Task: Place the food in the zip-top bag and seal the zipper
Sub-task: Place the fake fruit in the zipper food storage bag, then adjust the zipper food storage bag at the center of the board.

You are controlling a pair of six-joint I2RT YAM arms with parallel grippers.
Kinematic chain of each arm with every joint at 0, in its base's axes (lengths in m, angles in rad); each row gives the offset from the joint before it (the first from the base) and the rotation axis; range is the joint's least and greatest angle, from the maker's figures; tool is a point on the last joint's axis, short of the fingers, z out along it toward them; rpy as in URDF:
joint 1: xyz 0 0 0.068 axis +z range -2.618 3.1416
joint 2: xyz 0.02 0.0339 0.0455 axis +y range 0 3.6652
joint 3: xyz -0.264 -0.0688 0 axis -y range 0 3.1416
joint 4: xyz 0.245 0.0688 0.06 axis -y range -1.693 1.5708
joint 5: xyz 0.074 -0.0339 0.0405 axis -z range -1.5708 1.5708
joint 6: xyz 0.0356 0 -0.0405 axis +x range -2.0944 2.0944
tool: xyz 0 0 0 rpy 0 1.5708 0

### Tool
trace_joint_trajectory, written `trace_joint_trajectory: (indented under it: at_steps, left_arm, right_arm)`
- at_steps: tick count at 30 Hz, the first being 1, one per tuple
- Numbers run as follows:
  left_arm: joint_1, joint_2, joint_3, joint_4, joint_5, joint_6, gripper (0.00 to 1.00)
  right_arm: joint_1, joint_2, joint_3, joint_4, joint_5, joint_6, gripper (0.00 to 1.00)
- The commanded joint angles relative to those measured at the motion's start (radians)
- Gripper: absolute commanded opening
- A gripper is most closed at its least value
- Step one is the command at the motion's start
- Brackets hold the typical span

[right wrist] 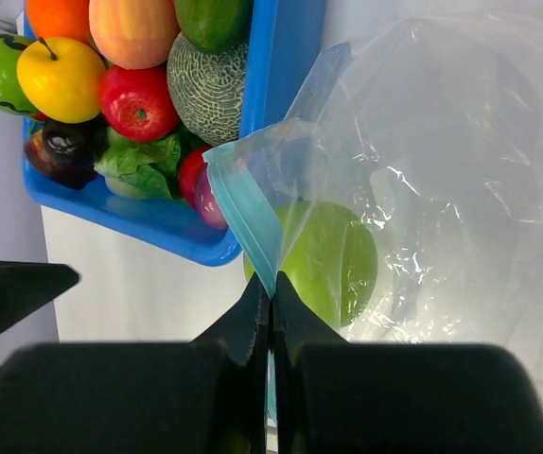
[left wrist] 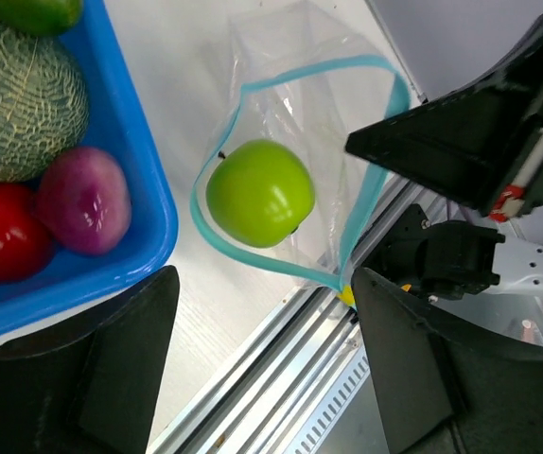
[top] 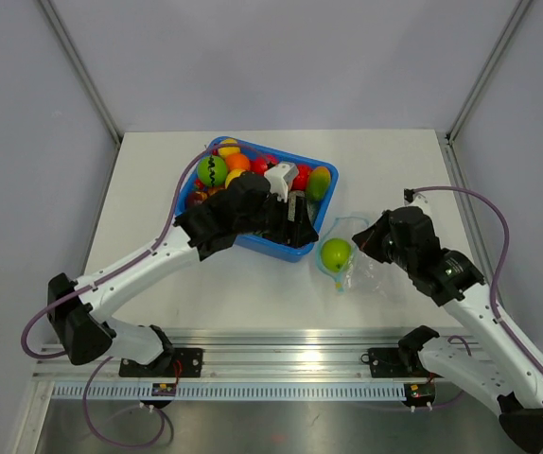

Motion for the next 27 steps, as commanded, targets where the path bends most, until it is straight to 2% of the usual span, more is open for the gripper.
trace_joint_trajectory:
  at_steps: [1,11,27]
  left_arm:
    - [-0.003,-0.004,-0.061,0.045,-0.022,0.003,0.74]
    - [-0.003,-0.016,-0.195,0.163,0.018,-0.085,0.57]
    - [-0.021,0.105,-0.21,0.33,0.086,-0.16,0.42]
  right_arm:
    - [-0.007,-0.025,0.051,0.039,-0.033,0.016,0.0]
    - [-0.007,-0.093,0.105,-0.013,-0.042,0.016,0.0]
    - [-0.007,-0.123,0.137,-0.019,-0.069,0.019,0.0]
